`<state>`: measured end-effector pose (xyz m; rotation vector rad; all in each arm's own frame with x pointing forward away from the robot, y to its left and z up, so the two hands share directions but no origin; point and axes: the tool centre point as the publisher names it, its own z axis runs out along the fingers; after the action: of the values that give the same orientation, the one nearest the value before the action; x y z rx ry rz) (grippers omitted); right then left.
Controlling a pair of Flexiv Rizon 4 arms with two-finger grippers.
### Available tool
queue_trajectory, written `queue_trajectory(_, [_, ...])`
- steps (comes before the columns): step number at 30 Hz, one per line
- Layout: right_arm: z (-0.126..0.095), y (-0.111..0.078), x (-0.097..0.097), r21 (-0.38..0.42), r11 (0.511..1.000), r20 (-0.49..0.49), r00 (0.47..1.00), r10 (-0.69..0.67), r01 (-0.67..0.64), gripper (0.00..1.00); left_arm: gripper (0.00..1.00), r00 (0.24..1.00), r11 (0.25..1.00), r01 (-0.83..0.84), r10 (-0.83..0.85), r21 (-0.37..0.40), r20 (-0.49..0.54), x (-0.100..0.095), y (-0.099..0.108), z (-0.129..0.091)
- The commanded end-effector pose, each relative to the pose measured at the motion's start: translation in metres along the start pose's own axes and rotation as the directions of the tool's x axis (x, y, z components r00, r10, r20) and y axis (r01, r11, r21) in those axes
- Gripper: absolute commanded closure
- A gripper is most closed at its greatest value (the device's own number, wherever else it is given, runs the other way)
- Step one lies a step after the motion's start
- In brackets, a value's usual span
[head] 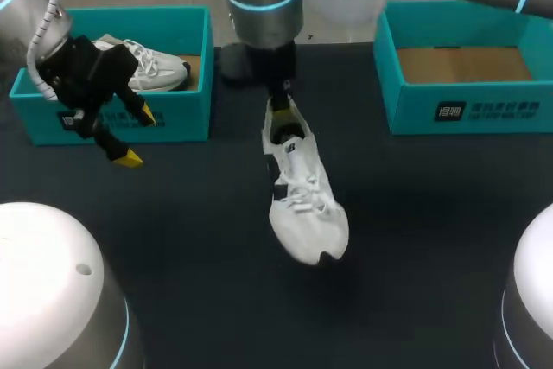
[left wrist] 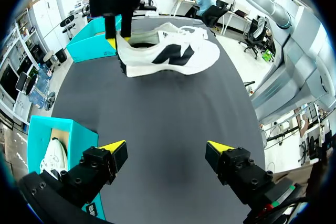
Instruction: Take the shoe out of the shoebox, open the shoe tongue, remove and reinsert the insole, then place the shoe into the shoebox
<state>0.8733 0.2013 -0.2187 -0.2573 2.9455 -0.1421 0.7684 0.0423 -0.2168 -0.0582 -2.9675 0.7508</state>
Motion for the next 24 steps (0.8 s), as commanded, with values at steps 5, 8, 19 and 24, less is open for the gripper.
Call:
queue_trajectory(5, [-0.103, -0.010, -0.029, 0.014, 0.999, 0.002, 0.999, -0.034, 0.034, 1.00, 0.00, 1.000, 1.000, 0.000, 0.000, -0.002, -0.001, 0.000, 0.000, 0.000])
queue_trajectory(8, [-0.106, -0.005, -0.034, 0.047, 0.999, 0.021, 1.000, -0.010, 0.009, 1.00, 0.00, 1.000, 1.000, 0.000, 0.000, -0.002, -0.001, 0.000, 0.000, 0.000])
queue_trajectory(19, [-0.106, -0.005, -0.034, 0.047, 0.999, 0.021, 1.000, -0.010, 0.009, 1.00, 0.00, 1.000, 1.000, 0.000, 0.000, -0.002, -0.001, 0.000, 0.000, 0.000])
queue_trajectory(24, [-0.106, -0.005, -0.034, 0.047, 0.999, 0.021, 1.000, -0.010, 0.009, 1.00, 0.00, 1.000, 1.000, 0.000, 0.000, -0.002, -0.001, 0.000, 0.000, 0.000])
